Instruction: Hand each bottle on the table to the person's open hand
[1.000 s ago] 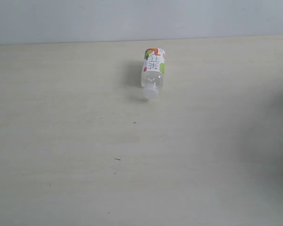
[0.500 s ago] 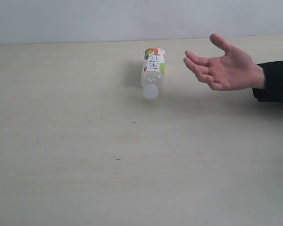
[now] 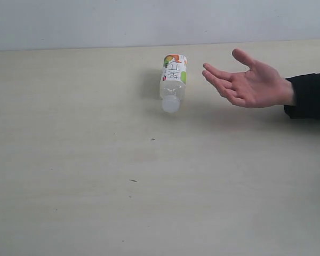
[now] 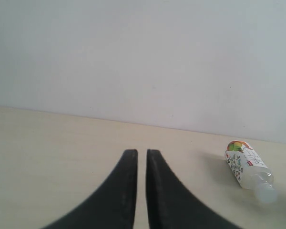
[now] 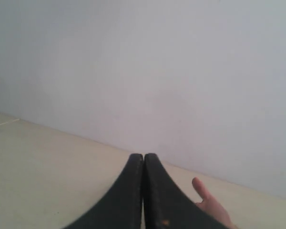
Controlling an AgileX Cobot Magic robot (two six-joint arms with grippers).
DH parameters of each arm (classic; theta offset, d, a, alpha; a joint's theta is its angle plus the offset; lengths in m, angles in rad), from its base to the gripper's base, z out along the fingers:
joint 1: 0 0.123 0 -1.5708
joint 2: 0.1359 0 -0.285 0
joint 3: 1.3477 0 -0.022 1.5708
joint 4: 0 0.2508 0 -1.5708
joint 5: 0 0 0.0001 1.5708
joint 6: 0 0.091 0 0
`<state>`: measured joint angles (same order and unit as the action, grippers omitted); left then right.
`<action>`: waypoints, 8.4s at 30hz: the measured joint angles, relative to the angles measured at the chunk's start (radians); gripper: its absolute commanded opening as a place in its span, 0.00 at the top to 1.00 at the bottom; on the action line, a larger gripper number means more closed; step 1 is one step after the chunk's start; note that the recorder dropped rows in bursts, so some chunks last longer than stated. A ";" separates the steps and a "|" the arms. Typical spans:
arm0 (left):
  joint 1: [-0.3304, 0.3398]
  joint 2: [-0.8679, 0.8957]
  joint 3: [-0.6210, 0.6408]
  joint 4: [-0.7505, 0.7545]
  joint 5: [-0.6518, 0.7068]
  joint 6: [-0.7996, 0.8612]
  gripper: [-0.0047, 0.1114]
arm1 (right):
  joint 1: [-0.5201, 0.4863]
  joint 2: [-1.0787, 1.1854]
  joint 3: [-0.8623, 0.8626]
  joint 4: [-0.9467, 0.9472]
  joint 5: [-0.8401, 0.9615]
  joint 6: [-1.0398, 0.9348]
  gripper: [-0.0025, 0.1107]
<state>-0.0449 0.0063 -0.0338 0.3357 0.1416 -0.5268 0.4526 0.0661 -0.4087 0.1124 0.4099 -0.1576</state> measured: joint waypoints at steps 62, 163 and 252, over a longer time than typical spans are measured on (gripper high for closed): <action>0.000 0.000 0.000 0.000 0.000 0.000 0.88 | 0.062 2.128 -1.324 -0.325 0.142 0.591 0.05; 0.000 0.000 0.000 0.000 0.000 0.000 0.88 | -0.084 1.531 -0.480 -0.463 -0.076 0.596 0.98; 0.000 0.000 0.000 0.000 0.000 0.000 0.88 | -0.084 0.264 -0.188 -0.384 0.423 0.426 0.98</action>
<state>-0.0449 0.0063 -0.0338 0.3357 0.1416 -0.5268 0.3691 0.3304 -0.5966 -0.2717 0.8334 0.2684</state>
